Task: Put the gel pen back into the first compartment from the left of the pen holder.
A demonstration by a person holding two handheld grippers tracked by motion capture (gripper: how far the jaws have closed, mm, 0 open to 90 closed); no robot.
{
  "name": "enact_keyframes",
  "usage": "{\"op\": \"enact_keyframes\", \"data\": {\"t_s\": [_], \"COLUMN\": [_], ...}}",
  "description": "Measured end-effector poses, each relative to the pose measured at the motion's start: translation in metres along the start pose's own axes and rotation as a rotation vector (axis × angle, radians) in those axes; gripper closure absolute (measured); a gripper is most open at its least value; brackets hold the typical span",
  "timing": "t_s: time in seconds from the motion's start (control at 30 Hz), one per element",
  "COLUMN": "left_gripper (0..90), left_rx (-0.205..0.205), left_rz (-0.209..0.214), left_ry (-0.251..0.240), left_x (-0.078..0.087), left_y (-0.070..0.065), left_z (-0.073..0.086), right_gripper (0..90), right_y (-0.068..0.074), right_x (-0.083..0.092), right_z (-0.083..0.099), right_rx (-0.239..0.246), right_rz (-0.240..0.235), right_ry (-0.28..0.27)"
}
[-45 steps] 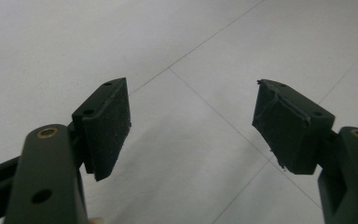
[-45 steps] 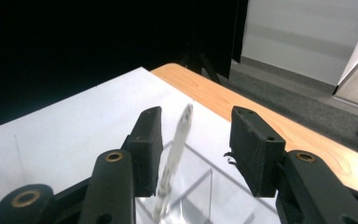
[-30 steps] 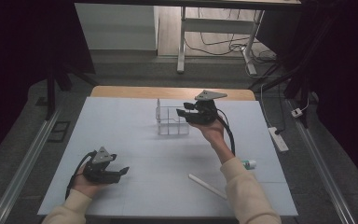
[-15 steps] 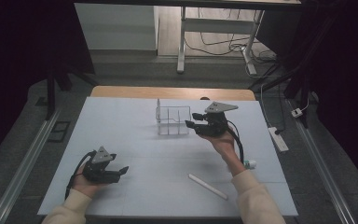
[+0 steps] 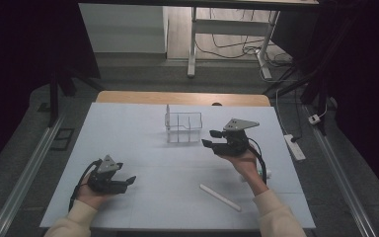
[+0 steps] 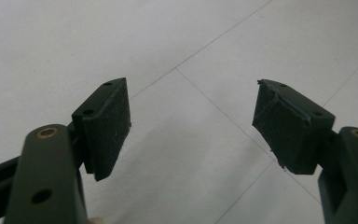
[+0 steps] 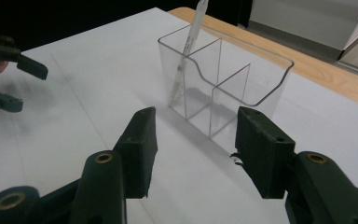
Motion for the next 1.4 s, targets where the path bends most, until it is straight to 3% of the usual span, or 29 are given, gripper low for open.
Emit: {"op": "enact_keyframes", "data": {"t_s": [0.47,1.1,1.4], "left_gripper": [27.4,27.4,27.4], "left_rx": [-0.006,-0.007,-0.008], "left_rz": [0.002,0.002,0.003], "left_ry": [0.000,0.002,0.003], "left_x": [0.000,0.000,0.000], "left_y": [-0.001,0.000,0.000], "left_z": [0.000,0.000,0.000], "right_gripper": [45.1,43.5,43.1], "right_y": [0.008,0.012,0.017], "right_x": [0.006,0.028,0.030], "right_z": [0.016,0.036,0.041], "right_rx": [0.051,0.064,0.073], "right_rz": [0.004,0.002,-0.027], "right_ry": [0.097,0.182,0.229]}}
Point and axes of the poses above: each handheld gripper's, and its own axes: x roughly backward along the jaws, z roughly out of its underside, y roughly to its left, the point moved 3 cm from there along -x, roughly forward along the jaws, and after that the axes turned 5 degrees about z, right-handed, at the moved point
